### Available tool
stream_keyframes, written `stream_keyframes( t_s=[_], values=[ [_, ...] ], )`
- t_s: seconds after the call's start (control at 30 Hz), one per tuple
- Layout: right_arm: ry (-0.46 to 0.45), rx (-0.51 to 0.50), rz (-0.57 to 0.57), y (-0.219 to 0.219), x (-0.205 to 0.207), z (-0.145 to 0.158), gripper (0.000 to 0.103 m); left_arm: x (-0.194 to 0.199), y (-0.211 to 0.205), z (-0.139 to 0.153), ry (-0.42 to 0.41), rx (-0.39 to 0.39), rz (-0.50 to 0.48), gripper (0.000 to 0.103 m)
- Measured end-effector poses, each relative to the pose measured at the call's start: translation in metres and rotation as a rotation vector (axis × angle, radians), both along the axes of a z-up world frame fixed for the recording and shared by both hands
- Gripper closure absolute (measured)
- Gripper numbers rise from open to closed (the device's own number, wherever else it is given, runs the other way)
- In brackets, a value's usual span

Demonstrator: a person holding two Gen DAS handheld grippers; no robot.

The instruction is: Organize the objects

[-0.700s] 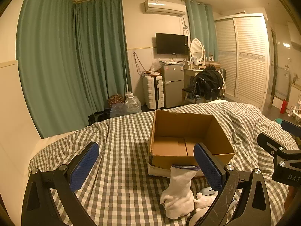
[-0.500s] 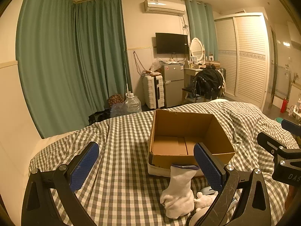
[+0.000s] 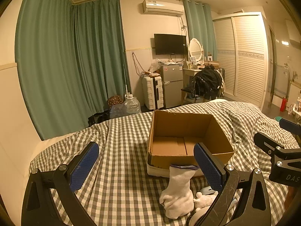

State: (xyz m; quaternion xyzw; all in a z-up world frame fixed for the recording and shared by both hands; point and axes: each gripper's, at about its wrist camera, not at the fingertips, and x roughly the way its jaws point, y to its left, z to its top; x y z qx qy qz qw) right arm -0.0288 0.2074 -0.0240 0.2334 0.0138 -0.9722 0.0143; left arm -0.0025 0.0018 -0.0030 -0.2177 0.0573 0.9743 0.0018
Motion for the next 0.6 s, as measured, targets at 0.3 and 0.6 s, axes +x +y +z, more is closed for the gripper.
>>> stream_keyframes(
  t_s=[0.3,0.6],
  values=[
    [-0.004,-0.001,0.003,0.0004,-0.0019,-0.0001,0.000,0.0009,0.0012,0.0014,0.006,-0.007,-0.004,0.000],
    [-0.002,0.003,0.004,-0.0008,-0.0013,0.0010,0.000,0.0000,0.0001,0.0011,0.000,0.000,-0.003,0.000]
  ],
)
